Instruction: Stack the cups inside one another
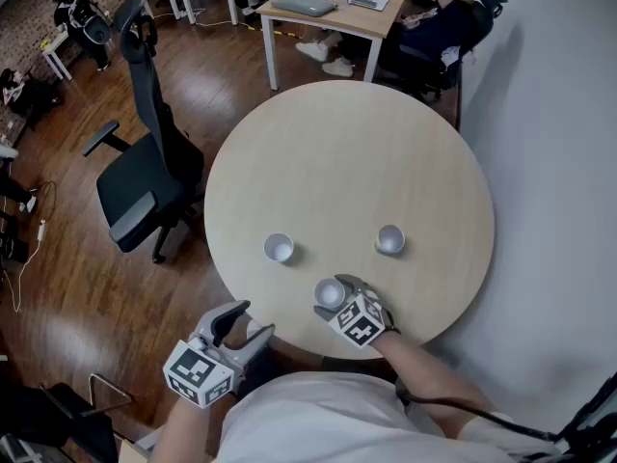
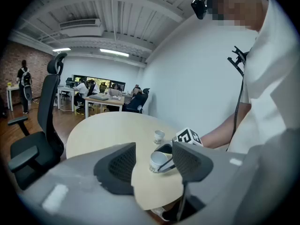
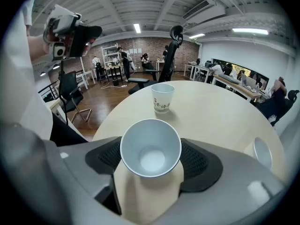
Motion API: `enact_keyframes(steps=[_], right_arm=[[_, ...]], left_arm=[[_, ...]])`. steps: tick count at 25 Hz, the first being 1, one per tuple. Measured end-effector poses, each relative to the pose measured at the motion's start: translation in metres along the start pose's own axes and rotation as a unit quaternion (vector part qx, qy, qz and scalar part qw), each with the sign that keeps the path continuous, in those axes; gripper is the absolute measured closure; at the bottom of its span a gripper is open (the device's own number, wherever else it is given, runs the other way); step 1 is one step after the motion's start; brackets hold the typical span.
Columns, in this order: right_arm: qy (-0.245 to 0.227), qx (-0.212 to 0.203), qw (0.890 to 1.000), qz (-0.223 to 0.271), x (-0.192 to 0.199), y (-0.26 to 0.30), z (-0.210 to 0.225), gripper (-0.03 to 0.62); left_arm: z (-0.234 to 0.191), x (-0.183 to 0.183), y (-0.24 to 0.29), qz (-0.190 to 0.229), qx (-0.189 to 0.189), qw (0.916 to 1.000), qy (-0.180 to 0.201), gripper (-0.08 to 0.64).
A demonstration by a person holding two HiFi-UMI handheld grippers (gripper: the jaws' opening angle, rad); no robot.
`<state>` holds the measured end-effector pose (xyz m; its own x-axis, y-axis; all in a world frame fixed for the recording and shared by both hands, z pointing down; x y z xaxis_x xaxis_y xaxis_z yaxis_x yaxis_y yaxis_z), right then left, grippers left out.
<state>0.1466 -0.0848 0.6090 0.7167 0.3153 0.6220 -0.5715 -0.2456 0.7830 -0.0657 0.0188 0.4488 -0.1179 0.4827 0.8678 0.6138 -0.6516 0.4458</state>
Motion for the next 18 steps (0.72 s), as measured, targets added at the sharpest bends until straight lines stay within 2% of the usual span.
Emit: enact_keyframes(steps=[4, 9, 18], right_arm=[[0.02, 0.018, 1.0, 0.002, -0.023, -0.01, -0.006, 0.216], [0.053, 0.041, 0.997, 0.034, -0.082, -0.032, -0.003, 0.218], [0.05, 0.091, 0.993, 0.054, -0.166, -0.02, 0.005, 0.218]], left_arm=[[-0.034, -0.007, -0.017, 0.006, 0.016, 0.9997, 0.02, 0.299], [-0.081, -0.012, -0.046, 0.014, 0.033, 0.9988, 0.034, 0.299], [-0.144, 0.005, -0.093, 0.024, 0.065, 0.997, 0.035, 0.299]])
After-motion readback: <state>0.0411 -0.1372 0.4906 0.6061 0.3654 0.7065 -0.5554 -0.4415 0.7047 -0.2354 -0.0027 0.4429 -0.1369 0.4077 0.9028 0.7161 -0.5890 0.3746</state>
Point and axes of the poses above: the fingertips, and each gripper's own axes: y forward along the fingers, z to its right, x out of its underside, the point moved 9 cm from there along -y, backward along the fingers, and after that the axes turned 1 degree about -z, right-handed, at the moved point
